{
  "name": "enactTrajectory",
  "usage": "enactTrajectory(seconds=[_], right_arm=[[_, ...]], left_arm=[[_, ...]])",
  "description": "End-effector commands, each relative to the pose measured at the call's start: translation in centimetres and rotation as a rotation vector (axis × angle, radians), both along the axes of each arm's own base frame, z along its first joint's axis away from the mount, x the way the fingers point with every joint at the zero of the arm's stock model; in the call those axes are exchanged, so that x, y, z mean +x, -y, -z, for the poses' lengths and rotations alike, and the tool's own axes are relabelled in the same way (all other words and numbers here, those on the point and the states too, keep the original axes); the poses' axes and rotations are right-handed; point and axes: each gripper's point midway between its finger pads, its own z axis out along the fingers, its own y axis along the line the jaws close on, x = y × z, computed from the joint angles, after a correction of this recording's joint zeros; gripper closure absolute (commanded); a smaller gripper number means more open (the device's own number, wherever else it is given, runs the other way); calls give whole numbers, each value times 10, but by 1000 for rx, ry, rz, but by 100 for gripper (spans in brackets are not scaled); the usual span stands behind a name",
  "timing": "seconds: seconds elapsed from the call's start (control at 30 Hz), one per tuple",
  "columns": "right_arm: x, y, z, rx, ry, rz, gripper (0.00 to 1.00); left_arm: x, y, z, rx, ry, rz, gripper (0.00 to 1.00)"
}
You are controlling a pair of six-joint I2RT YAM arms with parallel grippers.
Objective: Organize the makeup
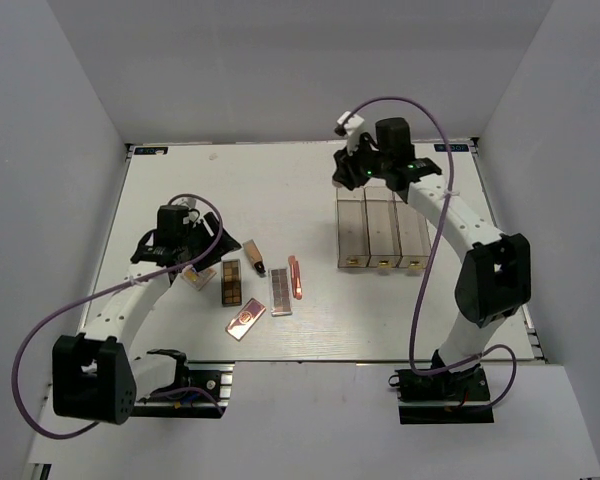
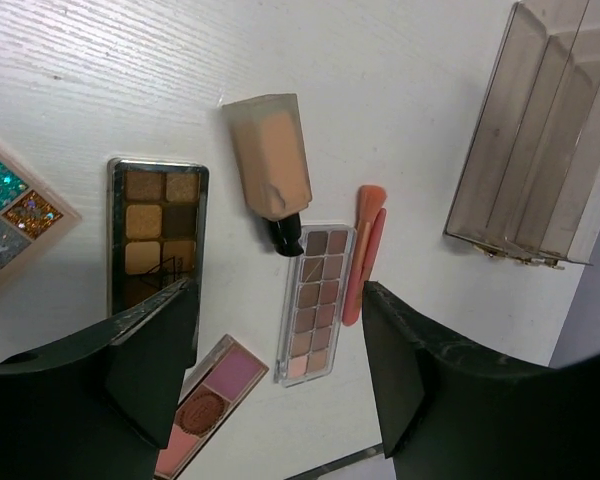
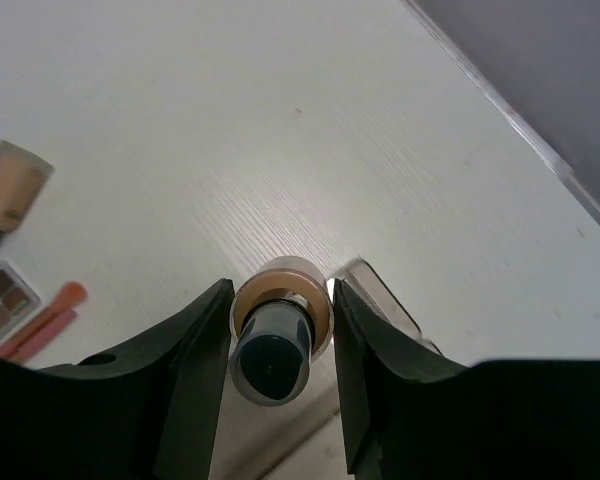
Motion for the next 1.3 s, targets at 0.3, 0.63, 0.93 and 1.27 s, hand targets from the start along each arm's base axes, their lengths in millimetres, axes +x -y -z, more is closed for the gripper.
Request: enactTrajectory(seconds=[0.3, 0.63, 0.93, 1.27], right_arm=[[5, 67, 53, -109, -111, 103, 94], [25, 56, 99, -156, -182, 67, 80], [28, 56, 108, -163, -195, 62, 36], [20, 60, 67, -100, -152, 89, 23]], left_arm=[[49, 22, -2, 65, -84, 26, 22], [52, 35, 18, 166, -154, 29, 21], [55, 46, 27, 232, -192, 38, 21], [54, 56, 51, 383, -313, 20, 21]])
